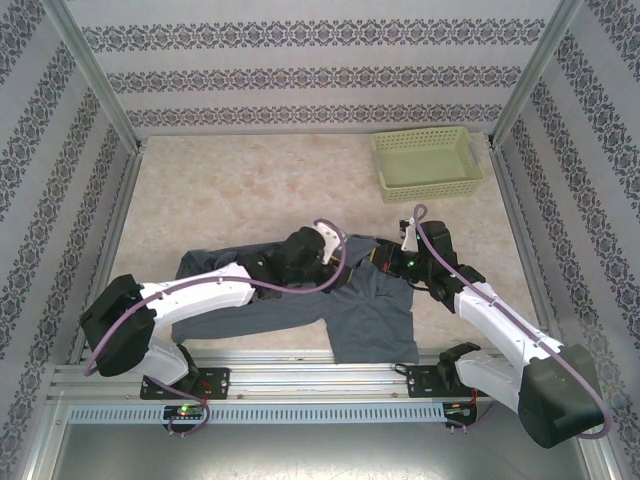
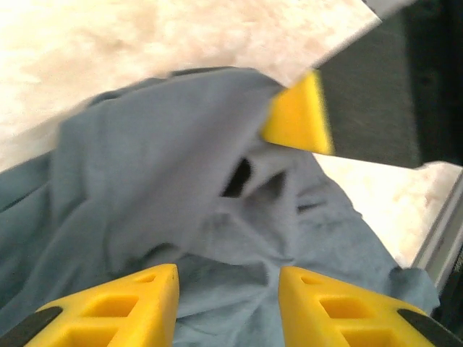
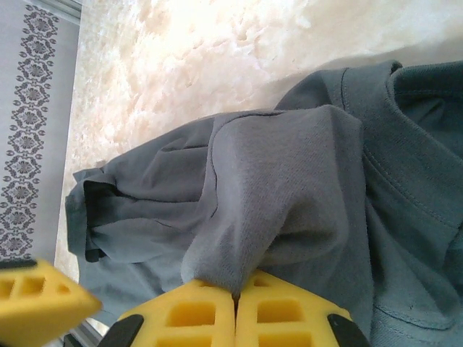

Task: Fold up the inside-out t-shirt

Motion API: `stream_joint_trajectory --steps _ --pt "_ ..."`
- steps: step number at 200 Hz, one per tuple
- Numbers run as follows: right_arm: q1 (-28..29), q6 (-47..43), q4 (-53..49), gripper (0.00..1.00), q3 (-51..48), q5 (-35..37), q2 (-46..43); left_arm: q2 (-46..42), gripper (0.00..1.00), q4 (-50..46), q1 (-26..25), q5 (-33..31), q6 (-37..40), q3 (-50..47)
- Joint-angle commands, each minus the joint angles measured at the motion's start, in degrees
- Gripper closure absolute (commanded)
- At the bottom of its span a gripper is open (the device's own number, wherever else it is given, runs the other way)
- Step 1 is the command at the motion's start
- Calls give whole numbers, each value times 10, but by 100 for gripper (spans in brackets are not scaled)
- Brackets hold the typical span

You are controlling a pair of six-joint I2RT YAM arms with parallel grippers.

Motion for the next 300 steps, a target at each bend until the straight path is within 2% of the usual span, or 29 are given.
stream_joint_trajectory --steps 1,14,31,52,67,76,81,100,120,132,146,160,182,207,300 --pt "8 1 10 100 -1 2 -2 47 59 -44 -5 -44 20 19" --pt "8 -5 3 100 -1 12 -3 70 53 -46 -3 -64 7 29" --pt "6 -13 -11 100 0 47 2 98 52 -42 13 -65 -16 40" --pt "-5 -33 -6 98 9 68 33 132 56 -24 31 -27 -34 51" --pt "-11 -48 0 96 24 57 68 147 64 -17 33 -13 -33 62" --pt "-11 -56 -1 92 32 62 85 152 71 -10 37 -2 -36 65" --pt "-12 -59 -9 86 38 71 94 153 75 -4 40 7 -41 65" --pt "-10 -81 -89 70 73 161 106 147 86 28 49 41 -57 54" --pt "7 -116 -153 57 88 223 65 143 95 56 51 73 -69 44" --pt "21 -135 -187 52 92 249 29 140 99 78 52 91 -80 35" --pt "43 -155 -214 51 91 249 -7 137 100 112 57 111 -98 19" --pt "67 -151 -218 52 82 215 -30 138 100 145 68 135 -119 5" --pt "94 -102 -152 53 43 125 -28 136 100 201 84 164 -151 -19" --pt "112 -73 -92 55 15 123 11 132 100 233 91 178 -165 -36" --pt "112 -61 -95 57 99 274 150 116 100 263 92 192 -175 -64"
